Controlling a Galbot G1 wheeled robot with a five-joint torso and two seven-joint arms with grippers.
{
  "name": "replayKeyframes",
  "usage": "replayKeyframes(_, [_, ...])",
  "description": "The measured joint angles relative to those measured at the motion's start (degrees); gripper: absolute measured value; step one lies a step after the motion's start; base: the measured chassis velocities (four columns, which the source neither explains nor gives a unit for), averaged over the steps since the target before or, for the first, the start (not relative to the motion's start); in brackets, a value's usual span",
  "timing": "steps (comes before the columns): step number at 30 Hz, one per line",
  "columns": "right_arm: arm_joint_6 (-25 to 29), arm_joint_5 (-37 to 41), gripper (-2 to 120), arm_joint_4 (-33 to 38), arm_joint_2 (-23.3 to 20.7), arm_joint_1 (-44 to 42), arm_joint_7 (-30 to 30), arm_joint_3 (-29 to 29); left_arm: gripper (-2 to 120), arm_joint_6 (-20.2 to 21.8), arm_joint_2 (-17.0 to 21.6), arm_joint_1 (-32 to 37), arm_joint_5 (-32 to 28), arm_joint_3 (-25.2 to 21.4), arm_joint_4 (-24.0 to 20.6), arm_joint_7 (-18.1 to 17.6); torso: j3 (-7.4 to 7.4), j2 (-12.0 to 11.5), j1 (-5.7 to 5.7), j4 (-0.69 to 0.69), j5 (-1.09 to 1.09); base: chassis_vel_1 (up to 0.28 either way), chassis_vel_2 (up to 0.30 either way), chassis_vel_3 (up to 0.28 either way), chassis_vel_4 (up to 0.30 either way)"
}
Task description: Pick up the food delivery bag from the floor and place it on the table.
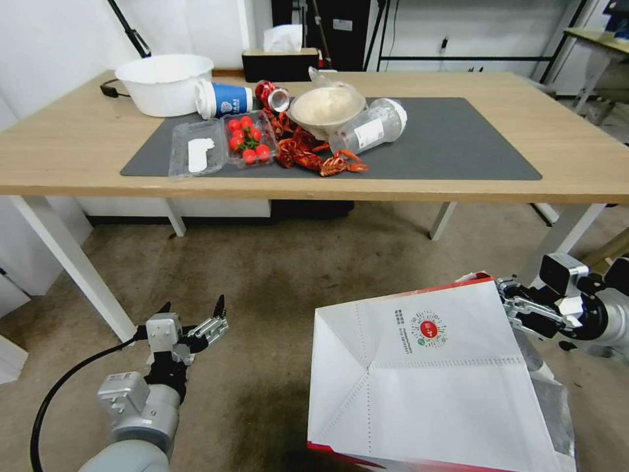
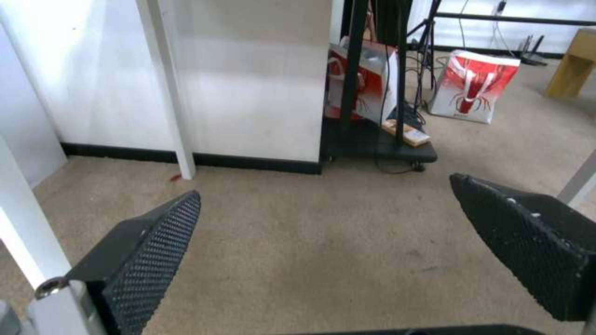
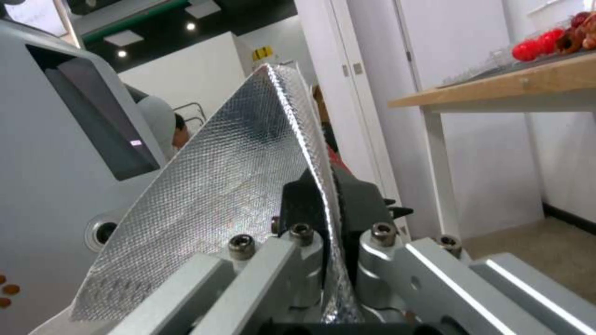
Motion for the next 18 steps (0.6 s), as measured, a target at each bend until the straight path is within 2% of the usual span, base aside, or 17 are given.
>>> replayKeyframes(7, [0.0,-0.03,0,0.15,0.38,-0.23,0.07,0.02,100,0.01,-0.05,0.02,0.06,0.01,-0.04,0.1,1.72,2.63,0.9,0.0,0.0,0.0,0.0,0.0,0.0])
replayKeyframes(18, [0.0,-0.06,0,0.29,0.39,-0.25,0.06,0.11,100,0.01,-0.05,-0.05,0.18,0.05,0.16,0.2,3.45,5.32,1.84,0.0,0.0,0.0,0.0,0.0,0.0])
